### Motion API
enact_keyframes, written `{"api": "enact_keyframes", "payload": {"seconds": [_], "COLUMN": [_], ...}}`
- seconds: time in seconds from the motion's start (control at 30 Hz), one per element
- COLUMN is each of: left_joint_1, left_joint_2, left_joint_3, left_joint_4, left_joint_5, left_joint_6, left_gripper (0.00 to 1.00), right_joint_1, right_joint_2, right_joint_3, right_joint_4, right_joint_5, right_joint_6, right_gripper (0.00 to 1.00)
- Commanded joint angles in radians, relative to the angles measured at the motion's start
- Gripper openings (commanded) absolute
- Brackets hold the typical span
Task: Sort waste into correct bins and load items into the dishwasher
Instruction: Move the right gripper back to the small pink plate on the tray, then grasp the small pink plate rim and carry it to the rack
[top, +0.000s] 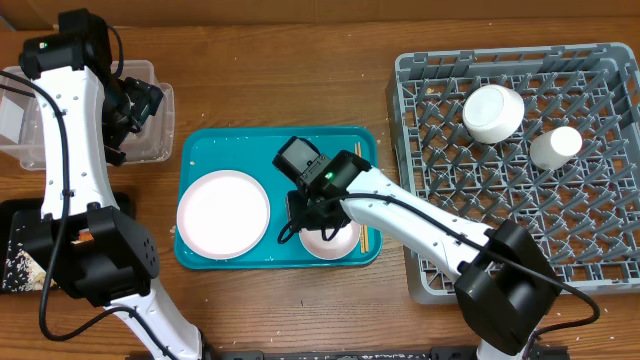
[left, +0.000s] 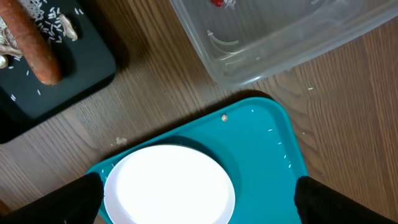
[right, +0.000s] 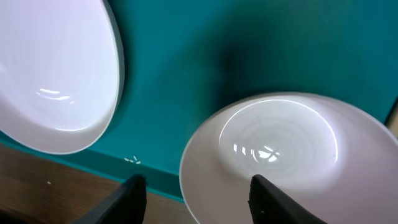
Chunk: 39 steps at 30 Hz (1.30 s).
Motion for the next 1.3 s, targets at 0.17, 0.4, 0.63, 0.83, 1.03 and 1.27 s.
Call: {"api": "enact_keyframes", "payload": {"seconds": [0.17,0.4,0.63,0.83,1.03,1.27], "left_joint_1": [-0.002,-0.002,-0.002,-0.002,-0.002,-0.002], "left_joint_2": [-0.03,-0.03,-0.03,-0.03,-0.03,-0.03], "left_joint_3": [-0.005,-0.005,-0.005,-0.005,-0.005,-0.005], "left_joint_4": [-0.002,-0.002,-0.002,-0.002,-0.002,-0.002], "left_joint_5": [0.0,0.0,0.0,0.0,0.0,0.0], "left_joint_6": [-0.021,-0.021,-0.021,-0.021,-0.021,-0.021], "left_gripper": [1.0,1.0,1.0,1.0,1.0,1.0], "right_joint_1": [0.007,0.022,0.031,0.031,0.029,0.028], "right_joint_2": [0.089,0.116,0.154,0.154,0.153,0.143], "right_joint_3": [-0.01,-0.01,-0.01,-0.006,0.06,0.212], "right_joint_4": [0.039,0.033,0.037,0.037,-0.016,-0.117], "right_joint_5": [-0.023,0.029,0.058,0.058,0.038,0.031], "right_joint_6": [0.007,0.009,0.008,0.012,0.011,-0.013], "right_gripper": [0.56,0.56,0.51,0.32,0.04,0.04]}}
